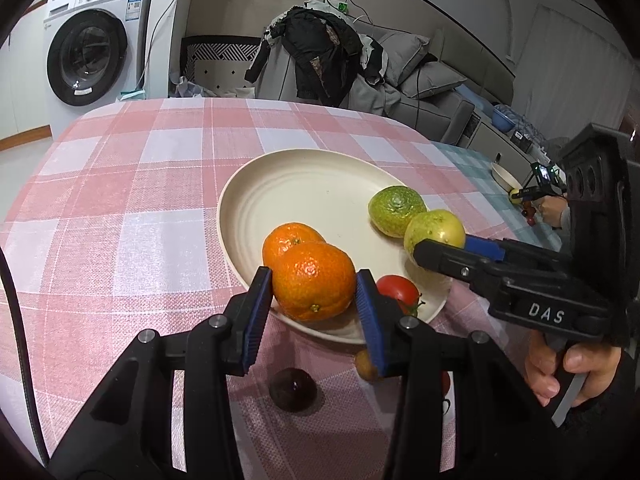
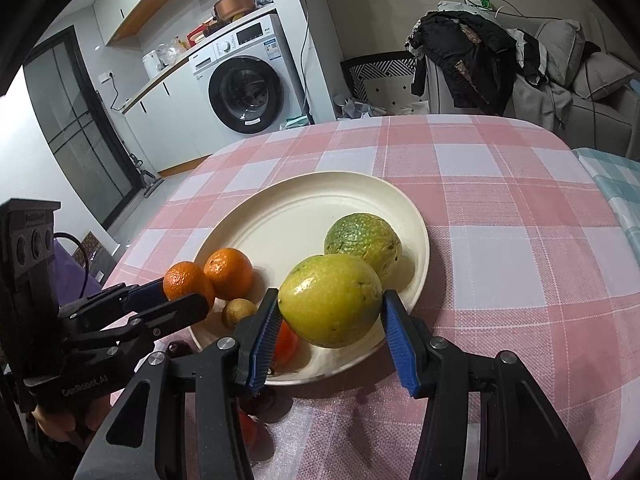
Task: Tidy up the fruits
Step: 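Carry the orange in the left tool and yellow citrus in the right tool over the plate, then open both tools to set the orange and yellow citrus on the plate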
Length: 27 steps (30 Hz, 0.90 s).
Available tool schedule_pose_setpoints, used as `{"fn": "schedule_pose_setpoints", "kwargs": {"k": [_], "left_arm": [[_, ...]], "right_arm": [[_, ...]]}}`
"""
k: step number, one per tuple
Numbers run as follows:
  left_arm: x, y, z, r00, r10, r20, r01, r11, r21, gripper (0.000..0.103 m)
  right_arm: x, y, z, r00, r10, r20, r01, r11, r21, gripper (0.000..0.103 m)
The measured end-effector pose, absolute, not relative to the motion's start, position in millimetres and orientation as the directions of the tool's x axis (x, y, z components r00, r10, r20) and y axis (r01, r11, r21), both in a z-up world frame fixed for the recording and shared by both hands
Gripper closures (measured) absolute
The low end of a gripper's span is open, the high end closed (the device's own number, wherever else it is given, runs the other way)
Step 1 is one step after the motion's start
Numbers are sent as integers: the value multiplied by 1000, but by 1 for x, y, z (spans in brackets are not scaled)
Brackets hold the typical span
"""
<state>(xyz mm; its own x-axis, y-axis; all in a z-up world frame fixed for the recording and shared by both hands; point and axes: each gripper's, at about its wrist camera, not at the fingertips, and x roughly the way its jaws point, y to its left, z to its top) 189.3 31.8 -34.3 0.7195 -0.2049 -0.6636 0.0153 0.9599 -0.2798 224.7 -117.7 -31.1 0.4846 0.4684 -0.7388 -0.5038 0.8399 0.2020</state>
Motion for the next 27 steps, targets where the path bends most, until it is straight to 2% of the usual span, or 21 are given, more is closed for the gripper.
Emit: {"fn": "schedule_pose_setpoints", "kwargs": {"k": [7, 18, 21, 27], "left_arm": [[196, 36, -35, 724, -187, -664, -7, 961, -278, 64], [197, 28, -35, 733, -131, -668, 2, 982, -190, 64], [195, 22, -36, 734, -100, -672, 6, 990, -141, 64], [191, 24, -34, 740, -105, -664, 5, 989, -151, 61]], "right_arm": [[226, -116, -31, 489, 462, -740, -504, 842, 193, 51], [224, -112, -34, 504, 447, -739, -508, 845, 165, 50], [221, -117, -31, 534, 449, -717, -489, 855, 172, 42], [218, -131, -26, 560, 441, -701, -454, 871, 185, 26]]}}
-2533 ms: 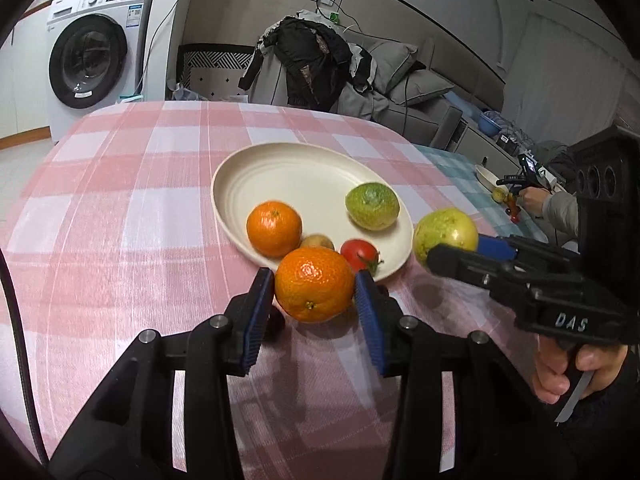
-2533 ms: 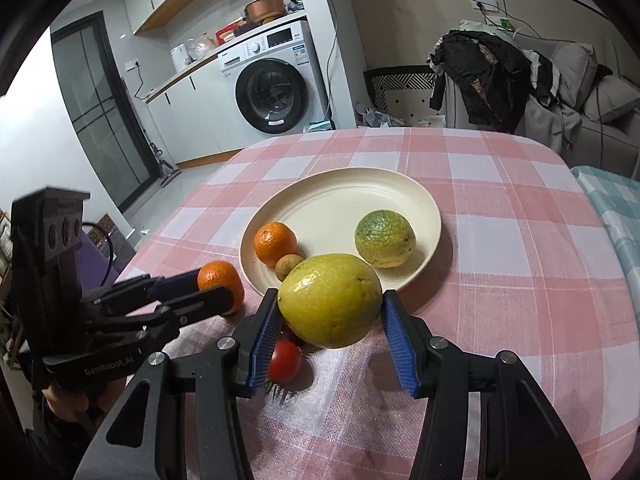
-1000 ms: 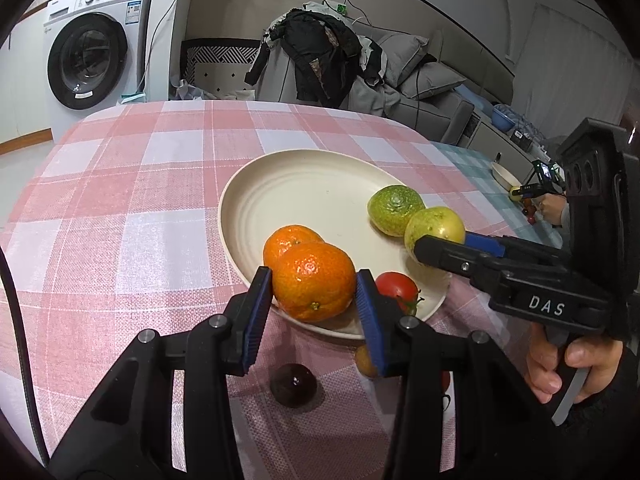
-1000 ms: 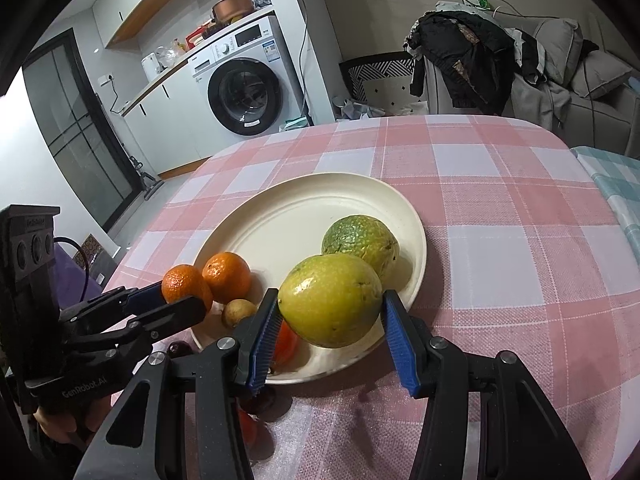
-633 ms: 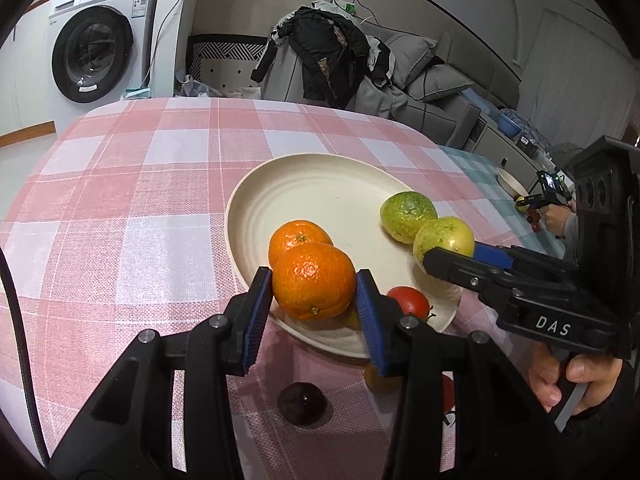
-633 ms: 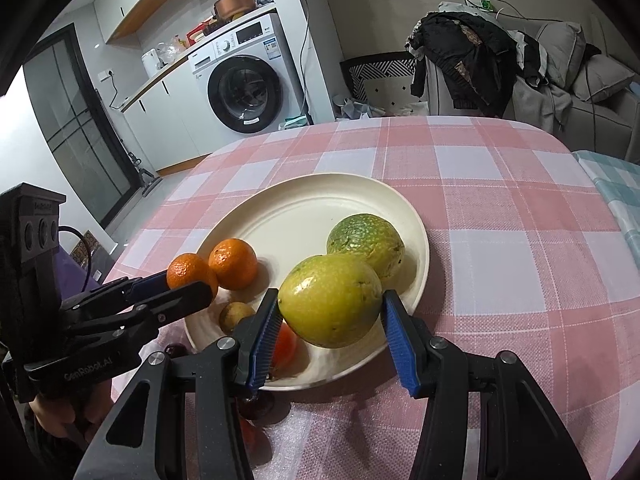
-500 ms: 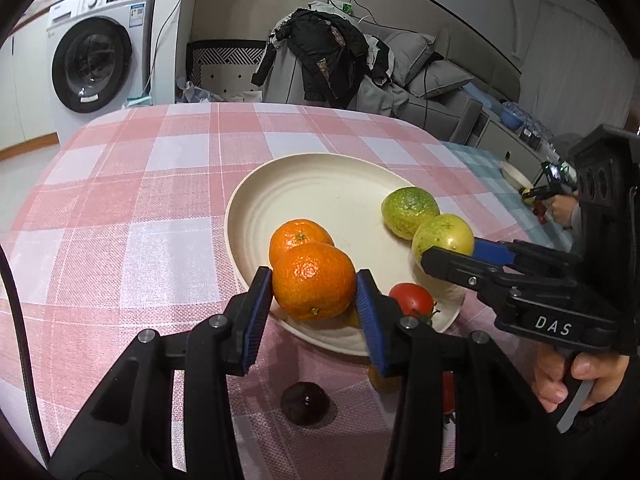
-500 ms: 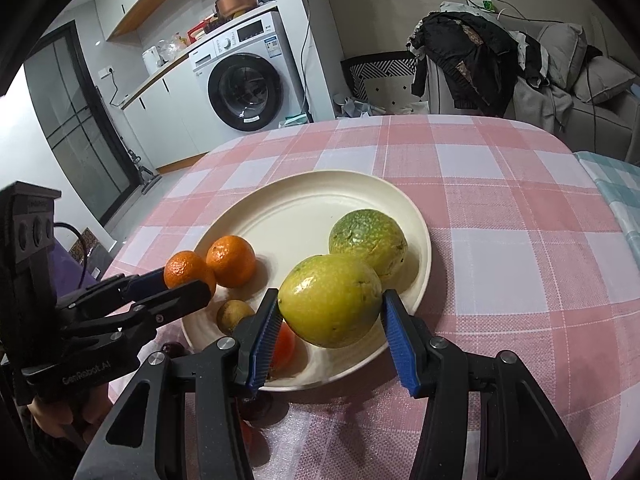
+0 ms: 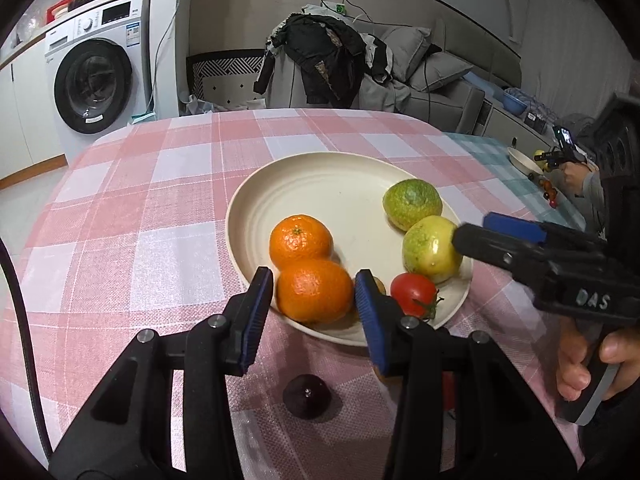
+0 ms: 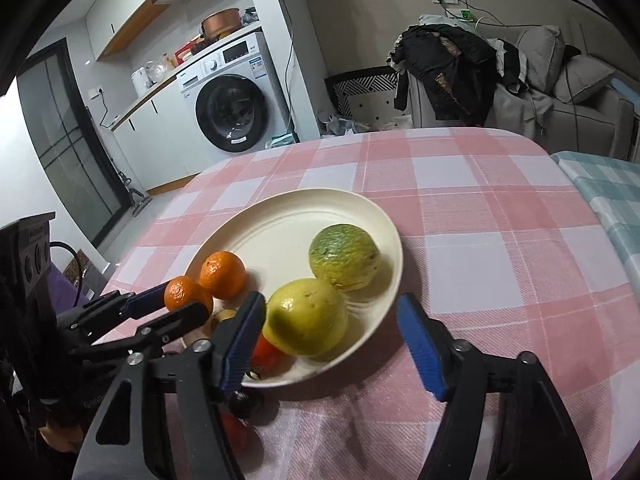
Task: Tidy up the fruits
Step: 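Open both tools to set the orange and yellow citrus on the plate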
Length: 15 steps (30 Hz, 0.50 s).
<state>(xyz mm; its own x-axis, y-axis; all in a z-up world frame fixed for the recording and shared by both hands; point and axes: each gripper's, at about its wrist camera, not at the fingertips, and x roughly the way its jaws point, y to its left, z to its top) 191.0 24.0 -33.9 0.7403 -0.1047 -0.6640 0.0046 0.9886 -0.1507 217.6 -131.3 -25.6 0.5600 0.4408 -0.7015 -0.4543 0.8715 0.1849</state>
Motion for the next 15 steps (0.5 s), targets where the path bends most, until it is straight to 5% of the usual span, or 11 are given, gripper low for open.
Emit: {"fn": "schedule_pose_setpoints", "kwargs": {"k": [2, 9, 13, 15], "left_arm": [[187, 27, -31, 751, -106, -652, -2, 987, -162, 57], [166, 39, -18, 801, -102, -589, -21, 980, -199, 16], [155, 37, -12, 809, -91, -580, -19, 983, -181, 13], [152, 34, -10, 809, -88, -582, -13, 986, -167, 3]], "right_arm": [[213, -135, -24, 564, 443, -697, -459, 870, 180, 17], [199, -139, -22, 574, 431, -696, -473, 869, 147, 1], [192, -139, -22, 577, 423, -699, -486, 865, 122, 0], [188, -138, -21, 578, 419, -701, -494, 863, 108, 0]]}}
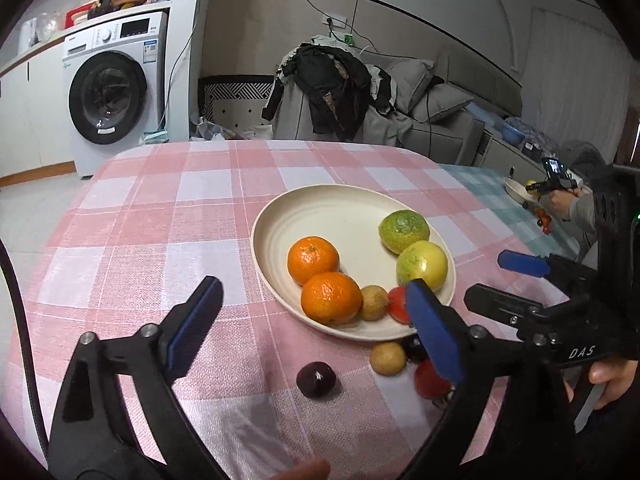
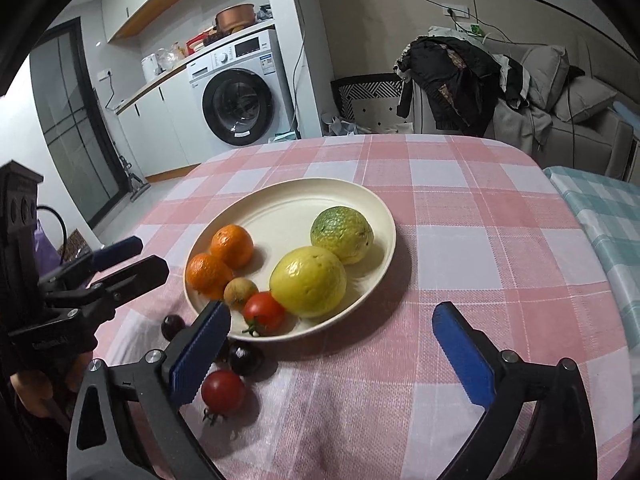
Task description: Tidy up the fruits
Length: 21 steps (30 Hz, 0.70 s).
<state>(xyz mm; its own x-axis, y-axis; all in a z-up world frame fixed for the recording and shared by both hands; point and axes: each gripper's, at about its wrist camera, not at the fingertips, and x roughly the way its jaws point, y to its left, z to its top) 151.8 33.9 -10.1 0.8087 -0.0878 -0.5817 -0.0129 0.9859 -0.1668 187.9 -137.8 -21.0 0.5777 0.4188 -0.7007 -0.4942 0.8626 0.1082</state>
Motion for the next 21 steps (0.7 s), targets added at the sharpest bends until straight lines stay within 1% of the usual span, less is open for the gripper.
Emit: {"fn": "schedule_pose_setpoints", "kwargs": {"k": [1, 6, 9, 17, 21], "left_arm": [[150, 32, -10, 809, -88, -581, -9, 987, -161, 1], [142, 29, -6, 813, -96, -574, 12, 989, -148, 1], [141, 31, -6, 812, -73, -579, -10, 990, -139, 1], [133, 41, -9, 802, -86, -591, -25, 984, -177, 1], [125, 47, -21, 779, -80, -623, -50, 981, -188, 1]], "right_arm": [[187, -138, -20, 578, 417, -701, -497, 862, 103, 0], [179, -138, -19, 573, 415, -707, -500, 860, 100, 0], [173, -137, -22, 567, 401, -719, -490, 866, 97, 0], [160, -131, -34, 541, 376, -753, -477, 874, 94, 0], [155, -129, -36, 533, 363, -764, -480, 874, 80, 0]]}}
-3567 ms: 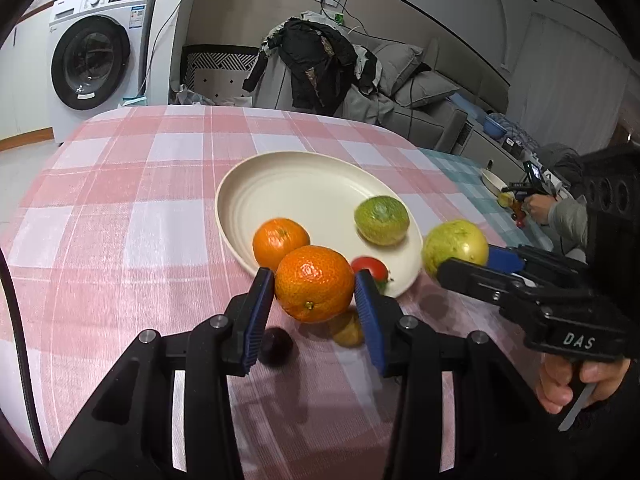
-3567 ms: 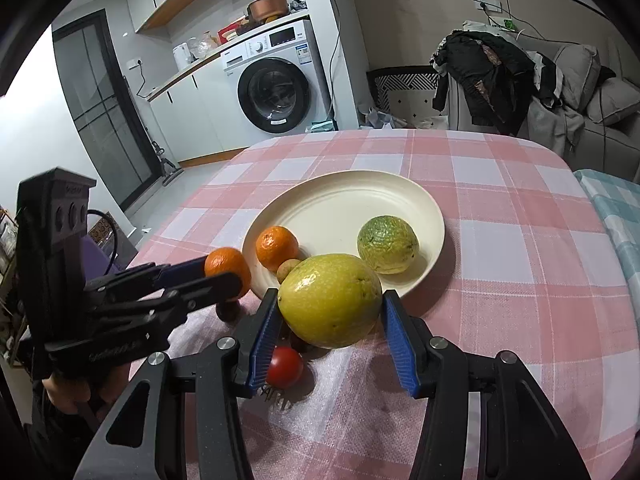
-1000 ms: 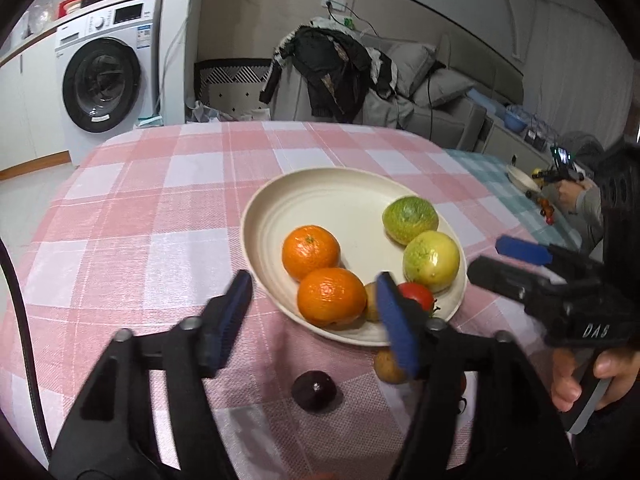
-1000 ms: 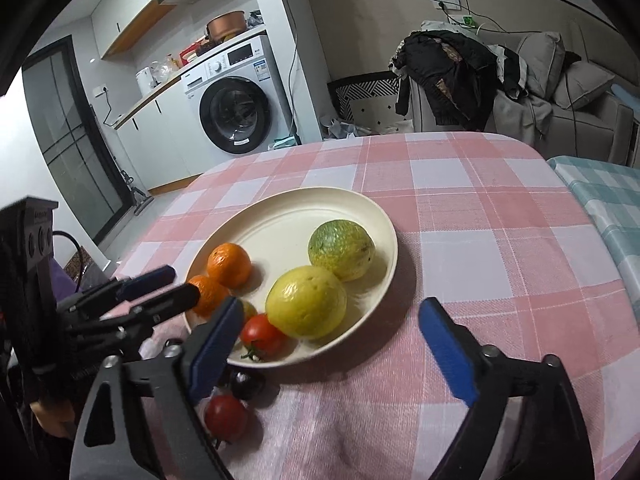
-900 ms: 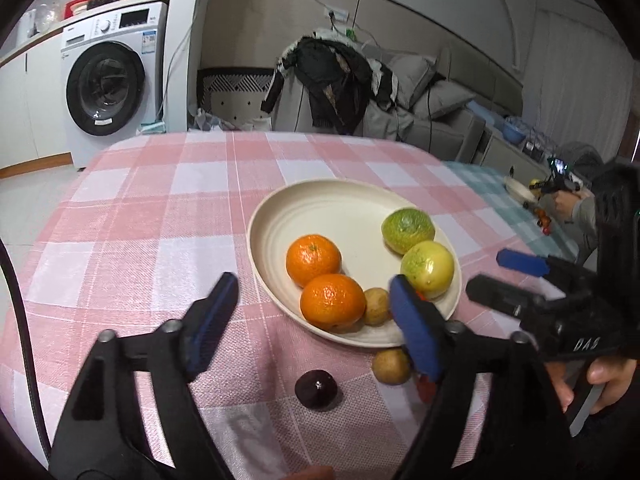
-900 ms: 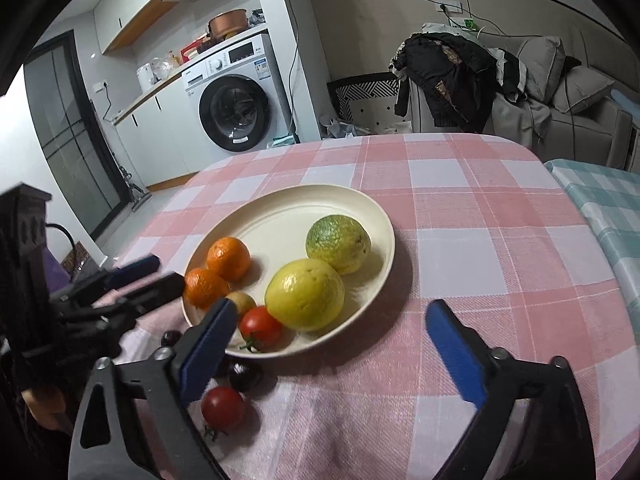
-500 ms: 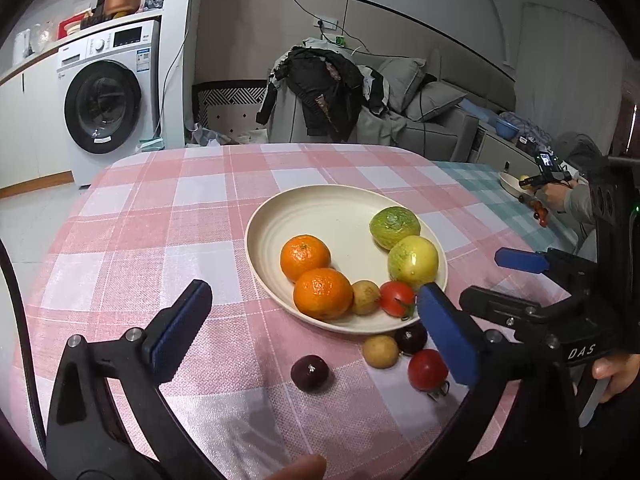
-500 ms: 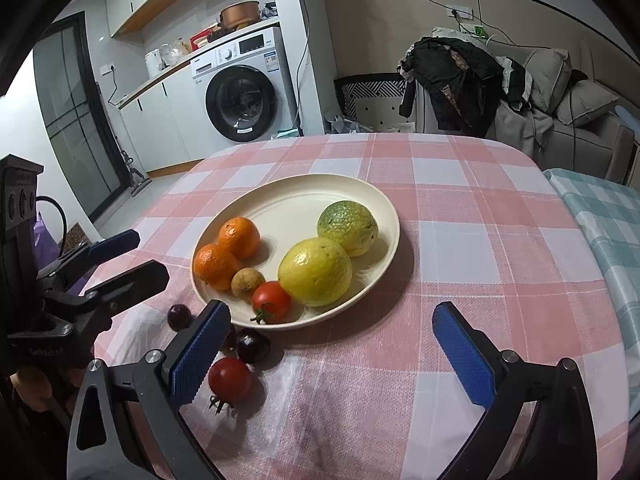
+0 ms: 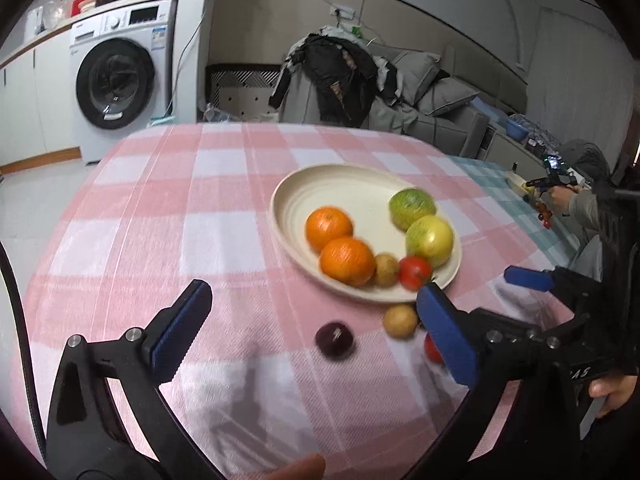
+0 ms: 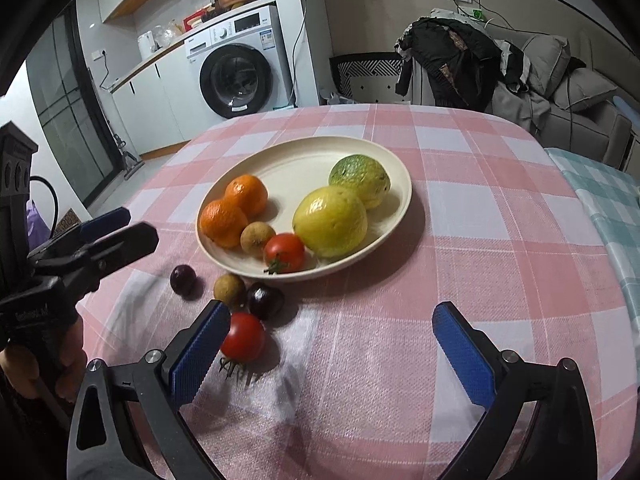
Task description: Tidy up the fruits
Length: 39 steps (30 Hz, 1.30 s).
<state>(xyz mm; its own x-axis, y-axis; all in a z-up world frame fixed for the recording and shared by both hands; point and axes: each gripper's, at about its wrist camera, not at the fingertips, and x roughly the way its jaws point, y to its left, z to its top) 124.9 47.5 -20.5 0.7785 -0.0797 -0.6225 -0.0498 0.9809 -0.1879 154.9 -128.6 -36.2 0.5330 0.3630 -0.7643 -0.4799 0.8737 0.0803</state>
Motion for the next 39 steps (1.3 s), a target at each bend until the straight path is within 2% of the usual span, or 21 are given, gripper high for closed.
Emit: {"fn": "schedule_pose_setpoints", "kwargs": {"k": [13, 18, 20, 25, 31, 34, 35, 39], "left_arm": [[125, 38, -34, 750, -66, -659, -40, 989, -145, 1], [128, 41, -37, 740, -72, -669, -47, 986, -159, 1], [128, 43, -37, 738, -78, -670, -48, 985, -167, 1], [130, 44, -39, 733, -84, -675, -47, 984, -174, 1], [132, 45, -41, 722, -87, -686, -51, 983, -178, 1], [132, 44, -41, 721, -88, -688, -48, 983, -177, 1], [132, 44, -41, 720, -90, -688, -47, 983, -178, 1], [133, 44, -43, 712, -100, -695, -42, 982, -184, 1]], "right_arm": [[141, -113, -49, 451, 405, -795, -546, 830, 113, 2], [138, -109, -52, 394, 445, -804, -586, 795, 153, 16], [135, -105, -53, 387, 444, -808, -605, 784, 142, 26], [129, -99, -53, 368, 472, -801, -633, 758, 155, 33], [127, -95, -55, 353, 486, -800, -646, 745, 167, 50], [128, -94, -56, 350, 491, -798, -645, 744, 175, 52], [128, -94, -55, 351, 490, -798, -645, 744, 173, 56], [129, -93, -56, 353, 482, -802, -646, 746, 164, 62]]}}
